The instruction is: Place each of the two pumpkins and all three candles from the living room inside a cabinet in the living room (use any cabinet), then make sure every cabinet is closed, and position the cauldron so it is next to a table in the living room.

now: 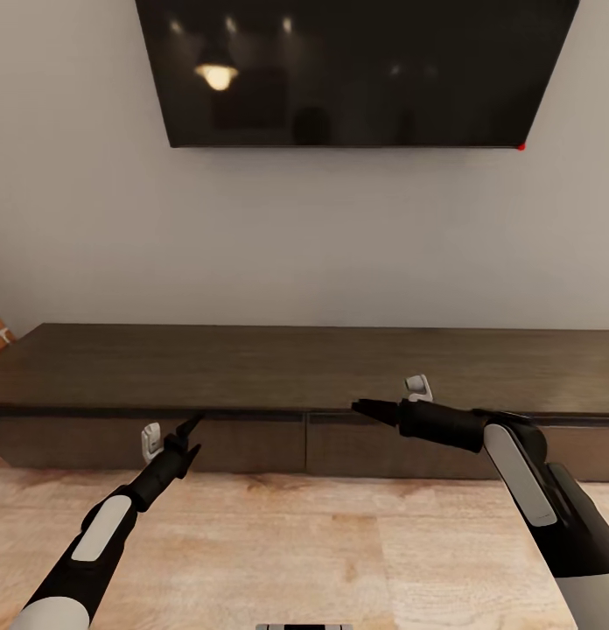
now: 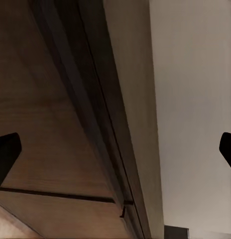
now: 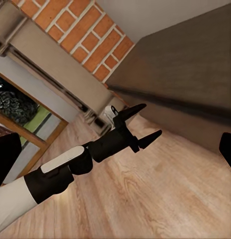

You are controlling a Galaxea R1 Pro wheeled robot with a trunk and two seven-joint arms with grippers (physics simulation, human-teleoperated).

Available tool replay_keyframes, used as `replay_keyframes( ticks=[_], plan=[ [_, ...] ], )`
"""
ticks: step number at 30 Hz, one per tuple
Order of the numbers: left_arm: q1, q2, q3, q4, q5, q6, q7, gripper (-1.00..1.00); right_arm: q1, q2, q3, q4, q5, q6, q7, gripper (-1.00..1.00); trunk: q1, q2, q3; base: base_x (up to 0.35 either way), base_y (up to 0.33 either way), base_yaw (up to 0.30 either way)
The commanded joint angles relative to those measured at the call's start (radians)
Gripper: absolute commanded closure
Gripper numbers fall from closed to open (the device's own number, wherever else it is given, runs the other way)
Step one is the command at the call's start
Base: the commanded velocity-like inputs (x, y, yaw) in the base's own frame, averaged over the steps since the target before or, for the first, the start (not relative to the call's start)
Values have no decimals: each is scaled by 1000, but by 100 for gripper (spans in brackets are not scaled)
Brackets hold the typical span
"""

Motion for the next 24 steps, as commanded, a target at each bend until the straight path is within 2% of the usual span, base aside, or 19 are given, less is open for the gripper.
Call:
replay_keyframes(
  ticks=[1, 5, 20, 24],
  plan=[
    [-1, 0, 2, 0, 8, 9, -1, -100, -1, -1, 1, 0, -3, 5, 0, -100, 0, 0, -1, 40, 0, 0],
    [0, 0, 2, 0, 8, 9, -1, -100, -1, -1, 4, -4, -3, 5, 0, -100, 0, 0, -1, 14, 0, 0],
    [1, 6, 1, 0, 15, 11, -21, -100, -1, -1, 13, -15, -2, 5, 1, -100, 7, -4, -59, 0, 0, 0],
    [1, 11, 2, -4, 15, 12, -25, -100, -1, -1, 37, -25, -1, 5, 1, -100, 8, -5, -74, 0, 0, 0]
  ],
)
